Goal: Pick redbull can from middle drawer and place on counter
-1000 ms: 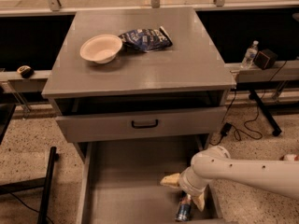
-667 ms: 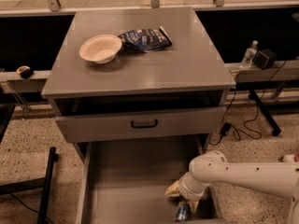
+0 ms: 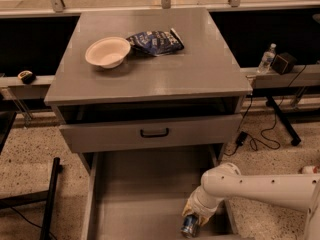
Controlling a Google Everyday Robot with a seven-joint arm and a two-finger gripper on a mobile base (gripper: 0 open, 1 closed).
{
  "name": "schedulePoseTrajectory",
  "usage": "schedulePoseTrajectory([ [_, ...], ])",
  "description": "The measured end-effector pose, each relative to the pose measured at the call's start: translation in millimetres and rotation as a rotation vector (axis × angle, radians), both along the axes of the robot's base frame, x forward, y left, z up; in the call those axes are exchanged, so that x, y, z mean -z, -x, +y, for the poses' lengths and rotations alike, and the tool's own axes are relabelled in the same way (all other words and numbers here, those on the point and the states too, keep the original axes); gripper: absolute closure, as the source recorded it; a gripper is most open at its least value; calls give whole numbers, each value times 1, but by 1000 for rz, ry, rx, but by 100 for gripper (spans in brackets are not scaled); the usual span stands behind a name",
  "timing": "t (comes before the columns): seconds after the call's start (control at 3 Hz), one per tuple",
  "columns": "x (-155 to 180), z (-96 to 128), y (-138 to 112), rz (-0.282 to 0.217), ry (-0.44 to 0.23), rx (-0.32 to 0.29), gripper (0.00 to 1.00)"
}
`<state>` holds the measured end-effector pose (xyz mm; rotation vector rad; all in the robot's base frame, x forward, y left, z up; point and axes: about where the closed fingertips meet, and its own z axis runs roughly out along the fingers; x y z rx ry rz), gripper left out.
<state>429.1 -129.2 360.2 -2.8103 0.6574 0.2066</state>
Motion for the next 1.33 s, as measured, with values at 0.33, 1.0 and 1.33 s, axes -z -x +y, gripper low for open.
schedulePoseTrajectory([
  [0.33, -22, 2, -3, -56, -60, 4, 96],
  [1.0, -161, 30, -6, -241, -329, -17, 100],
  [1.33, -223, 7, 1, -347, -418, -33, 100],
])
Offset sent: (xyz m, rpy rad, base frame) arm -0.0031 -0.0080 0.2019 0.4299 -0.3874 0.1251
